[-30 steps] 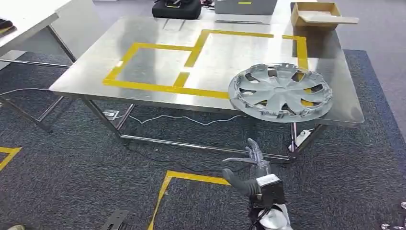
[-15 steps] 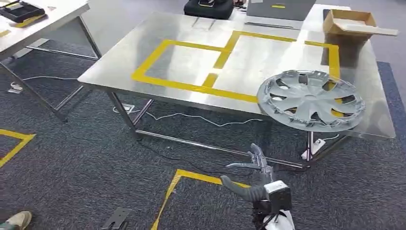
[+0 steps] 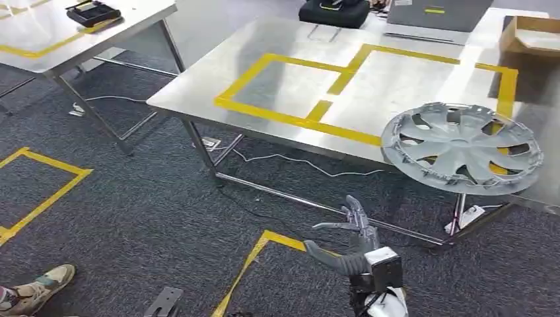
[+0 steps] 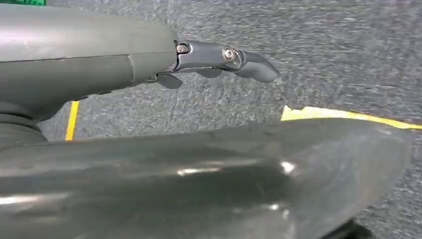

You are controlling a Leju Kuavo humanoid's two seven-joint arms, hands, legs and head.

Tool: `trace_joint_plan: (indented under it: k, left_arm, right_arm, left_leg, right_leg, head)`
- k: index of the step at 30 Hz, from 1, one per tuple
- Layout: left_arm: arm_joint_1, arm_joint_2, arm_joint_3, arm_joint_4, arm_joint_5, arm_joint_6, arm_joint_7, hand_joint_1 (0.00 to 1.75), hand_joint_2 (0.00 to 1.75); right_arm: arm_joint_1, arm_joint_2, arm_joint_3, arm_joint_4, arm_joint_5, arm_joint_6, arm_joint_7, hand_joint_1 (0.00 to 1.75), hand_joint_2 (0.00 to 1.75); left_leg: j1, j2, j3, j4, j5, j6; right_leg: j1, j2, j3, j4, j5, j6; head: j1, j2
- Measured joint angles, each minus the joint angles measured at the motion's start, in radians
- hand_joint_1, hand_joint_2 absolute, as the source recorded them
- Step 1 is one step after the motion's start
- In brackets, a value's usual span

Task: Take the parts from the cabinet and place them on the table.

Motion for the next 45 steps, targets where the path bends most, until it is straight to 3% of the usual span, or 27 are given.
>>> trace_joint_plan:
  k: [1, 2, 3, 4, 7, 8, 10, 12, 13, 15, 17, 18, 20, 21, 22, 25, 26, 27, 29, 30, 32, 33, 34, 37, 39, 43, 45]
  left_arm:
    - [-0.001, 0.000, 0.000, 0.000, 0.000, 0.000, 0.000, 0.00, 0.00]
    - [-0.003, 0.000, 0.000, 0.000, 0.001, 0.000, 0.000, 0.00, 0.00]
    - [-0.007, -0.002, 0.000, 0.000, 0.002, -0.001, 0.000, 0.00, 0.00]
    - [-0.012, -0.003, 0.000, 0.000, 0.002, -0.005, 0.000, 0.00, 0.00]
    - [-0.006, -0.003, 0.000, 0.000, 0.002, -0.008, 0.000, 0.00, 0.00]
    - [-0.004, -0.003, 0.000, 0.000, 0.002, -0.008, 0.000, 0.00, 0.00]
    - [-0.006, -0.005, 0.000, 0.000, 0.001, -0.008, 0.000, 0.00, 0.00]
    - [-0.006, -0.004, 0.000, 0.000, 0.002, -0.009, 0.000, 0.00, 0.00]
    - [-0.004, -0.003, 0.000, 0.000, 0.002, -0.011, 0.000, 0.00, 0.00]
    - [-0.003, 0.000, 0.000, 0.000, 0.003, -0.014, 0.000, 0.00, 0.00]
    - [-0.004, 0.000, 0.000, 0.000, 0.003, -0.014, 0.000, 0.00, 0.00]
    - [-0.004, 0.001, 0.000, 0.000, 0.003, -0.014, 0.000, 0.00, 0.00]
    - [-0.004, 0.002, 0.000, 0.000, 0.003, -0.014, 0.000, 0.00, 0.00]
    - [-0.002, 0.002, 0.000, 0.000, 0.003, -0.014, 0.000, 0.00, 0.00]
    - [-0.001, 0.003, 0.000, 0.000, 0.003, -0.014, 0.000, 0.00, 0.00]
    - [-0.004, 0.005, 0.000, 0.000, 0.003, -0.014, 0.000, 0.00, 0.00]
    - [-0.006, 0.005, 0.000, 0.000, 0.003, -0.014, 0.000, 0.00, 0.00]
    - [-0.007, 0.004, 0.000, 0.000, 0.003, -0.014, 0.000, 0.00, 0.00]
    - [-0.005, 0.005, 0.000, 0.000, 0.003, -0.014, 0.001, 0.00, 0.00]
    - [-0.005, 0.005, 0.000, 0.000, 0.002, -0.014, 0.001, 0.00, 0.00]
    - [-0.005, 0.011, 0.000, 0.000, 0.000, -0.014, 0.001, 0.00, 0.00]
    - [-0.007, 0.011, 0.000, 0.000, -0.003, -0.015, 0.001, 0.00, 0.00]
    - [-0.013, 0.011, 0.000, 0.000, -0.003, -0.017, 0.001, 0.00, 0.00]
    - [-0.015, 0.013, 0.000, 0.000, -0.005, -0.019, 0.001, 0.00, 0.00]
    - [-0.013, 0.017, 0.000, 0.000, -0.005, -0.019, 0.001, 0.00, 0.00]
    - [-0.015, 0.024, 0.000, 0.000, -0.009, -0.020, 0.001, 0.00, 0.00]
    - [-0.013, 0.029, 0.000, 0.000, -0.010, -0.021, 0.001, 0.00, 0.00]
  right_arm:
    - [-0.001, 0.000, -0.001, 0.000, 0.001, 0.000, 0.000, 0.00, 1.75]
    - [-0.002, 0.000, -0.001, 0.000, 0.004, 0.000, 0.000, 0.00, 1.75]
    - [-0.002, 0.000, -0.002, -0.001, 0.005, 0.000, -0.001, 0.00, 1.75]
    - [-0.003, -0.001, -0.003, -0.001, 0.005, 0.000, 0.000, 0.00, 1.75]
    - [-0.004, -0.001, -0.002, -0.002, 0.007, 0.001, -0.002, 0.00, 1.75]
    - [-0.004, -0.001, -0.002, -0.003, 0.007, 0.003, -0.002, 0.00, 0.00]
    - [-0.005, -0.001, -0.002, -0.005, 0.007, 0.004, -0.004, 0.00, 0.00]
    - [-0.003, -0.001, -0.002, -0.004, 0.007, 0.006, -0.003, 0.00, 0.00]
    - [-0.003, -0.001, -0.002, -0.003, 0.007, 0.007, -0.002, 0.00, 0.00]
    - [-0.004, 0.000, -0.001, -0.002, 0.008, 0.009, 0.000, 0.00, 0.00]
    - [-0.007, 0.001, -0.001, -0.002, 0.008, 0.009, 0.000, 0.00, 0.00]
    - [-0.010, 0.001, -0.001, -0.002, 0.009, 0.009, 0.000, 0.00, 0.00]
    - [-0.012, 0.002, 0.000, -0.002, 0.009, 0.010, 0.000, 0.00, 0.00]
    - [-0.012, 0.002, 0.000, -0.002, 0.009, 0.010, 0.000, 0.00, 1.75]
    - [-0.014, 0.004, 0.000, -0.002, 0.009, 0.010, 0.000, 0.00, 1.75]
    - [-0.018, 0.009, 0.000, -0.002, 0.010, 0.011, 0.000, 0.00, 1.75]
    - [-0.017, 0.009, 0.000, -0.001, 0.010, 0.014, 0.000, 0.00, 0.00]
    - [-0.016, 0.009, 0.000, 0.000, 0.010, 0.014, 0.001, 0.00, 0.00]
    - [-0.017, 0.009, 0.000, 0.004, 0.011, 0.015, 0.000, 0.00, 0.00]
    - [-0.017, 0.009, 0.000, 0.006, 0.013, 0.015, -0.002, 0.00, 1.75]
    - [-0.020, 0.013, 0.001, 0.008, 0.012, 0.019, -0.007, 0.00, 1.75]
    - [-0.022, 0.015, 0.001, 0.008, 0.005, 0.026, -0.006, 0.00, 1.75]
    - [-0.023, 0.016, 0.001, 0.008, -0.002, 0.033, -0.006, 0.00, 1.75]
    - [-0.025, 0.019, 0.001, 0.012, -0.008, 0.041, -0.005, 0.00, 1.75]
    - [-0.032, 0.025, 0.002, 0.014, -0.010, 0.042, -0.005, 0.00, 1.75]
    - [-0.035, 0.029, 0.002, 0.029, -0.016, 0.043, -0.010, 0.00, 1.75]
    - [-0.036, 0.034, 0.002, 0.036, -0.019, 0.045, -0.013, 0.00, 1.75]
  left_leg:
    - [0.000, 0.012, 0.049, -0.089, 0.044, 0.001]
    - [-0.002, 0.057, 0.101, -0.175, 0.072, 0.002]
    - [-0.006, 0.078, 0.121, -0.221, 0.064, 0.001]
    - [-0.004, 0.062, 0.113, -0.214, 0.064, 0.020]
    - [-0.005, 0.033, 0.109, -0.216, 0.065, 0.036]
    - [-0.001, 0.026, 0.110, -0.218, 0.068, 0.041]
    - [0.000, 0.009, 0.108, -0.217, 0.070, 0.051]
    - [-0.002, -0.010, 0.106, -0.217, 0.071, 0.053]
    - [-0.002, -0.018, 0.106, -0.217, 0.071, 0.053]
    - [-0.001, -0.039, 0.108, -0.216, 0.071, 0.052]
    - [0.001, -0.058, 0.112, -0.216, 0.071, 0.049]
    - [-0.004, -0.064, 0.109, -0.214, 0.072, 0.042]
    - [-0.001, -0.074, 0.100, -0.217, 0.079, 0.029]
    - [0.003, -0.079, 0.100, -0.222, 0.083, 0.022]
    - [0.004, -0.084, 0.099, -0.225, 0.085, 0.015]
    - [-0.001, -0.016, 0.050, -0.121, 0.013, 0.006]
    - [-0.001, -0.010, 0.013, -0.045, -0.024, 0.003]
    - [-0.001, -0.008, -0.025, 0.034, -0.055, 0.002]
    - [-0.001, -0.007, -0.040, 0.066, -0.047, 0.002]
    - [-0.001, -0.006, -0.017, 0.025, -0.016, 0.004]
    - [-0.002, 0.010, 0.073, -0.130, 0.060, 0.009]
    - [-0.005, 0.062, 0.112, -0.196, 0.069, 0.011]
    - [-0.010, 0.062, 0.117, -0.221, 0.061, 0.017]
    - [-0.012, 0.037, 0.109, -0.215, 0.063, 0.033]
    - [-0.004, 0.023, 0.110, -0.219, 0.069, 0.045]
    - [-0.004, -0.010, 0.108, -0.218, 0.071, 0.052]
    - [-0.004, -0.029, 0.109, -0.218, 0.071, 0.052]
  right_leg:
    - [0.000, -0.010, 0.002, 0.000, -0.001, 0.003]
    - [0.003, -0.018, 0.005, 0.002, -0.004, 0.008]
    - [0.014, -0.026, 0.000, 0.013, -0.011, 0.016]
    - [0.015, -0.033, -0.001, 0.011, -0.011, 0.020]
    - [0.012, -0.062, 0.008, 0.009, -0.015, 0.031]
    - [0.008, -0.027, 0.000, 0.021, -0.029, 0.042]
    - [0.005, 0.037, -0.053, 0.142, -0.103, 0.047]
    - [0.005, 0.049, -0.131, 0.306, -0.164, 0.048]
    - [0.005, 0.049, -0.149, 0.336, -0.164, 0.047]
    - [0.005, 0.050, -0.115, 0.251, -0.096, 0.043]
    - [-0.001, 0.079, -0.022, 0.060, -0.007, 0.039]
    - [-0.004, 0.111, -0.004, 0.022, -0.021, 0.040]
    - [-0.001, 0.102, -0.001, 0.019, -0.017, 0.033]
    - [0.003, 0.098, -0.003, 0.021, -0.014, 0.026]
    - [0.003, 0.093, -0.003, 0.017, -0.010, 0.018]
    - [-0.002, 0.065, 0.001, 0.006, -0.003, 0.000]
    - [-0.001, 0.054, 0.000, 0.006, -0.004, -0.002]
    - [0.000, 0.042, -0.001, 0.006, -0.004, -0.002]
    - [0.002, 0.026, -0.002, 0.007, -0.005, -0.003]
    - [0.002, 0.023, -0.002, 0.007, -0.005, -0.003]
    - [0.002, 0.006, 0.000, 0.008, -0.007, 0.000]
    - [0.009, 0.005, 0.001, 0.010, -0.009, 0.004]
    - [0.016, 0.003, -0.003, 0.020, -0.014, 0.010]
    - [0.015, -0.022, 0.003, 0.011, -0.014, 0.023]
    - [0.012, 0.013, -0.012, 0.039, -0.043, 0.039]
    - [0.010, 0.048, -0.144, 0.325, -0.167, 0.042]
    - [0.010, 0.049, -0.135, 0.294, -0.123, 0.039]
  head:
    - [0.000, 0.000]
    - [0.000, 0.000]
    - [-0.005, 0.000]
    - [0.000, 0.000]
    - [0.002, 0.000]
    - [0.005, 0.000]
    - [0.010, 0.000]
    - [0.011, 0.000]
    - [0.011, 0.000]
    - [0.011, 0.000]
    - [0.012, 0.000]
    - [0.011, 0.000]
    - [0.010, 0.000]
    - [0.010, 0.000]
    - [0.010, 0.000]
    - [0.000, 0.000]
    - [0.001, 0.000]
    - [0.002, 0.000]
    - [0.001, 0.000]
    - [0.002, 0.000]
    - [0.001, 0.000]
    - [0.000, 0.000]
    - [-0.004, 0.000]
    - [0.004, 0.000]
    - [0.008, 0.000]
    - [0.010, 0.000]
    - [0.011, 0.000]
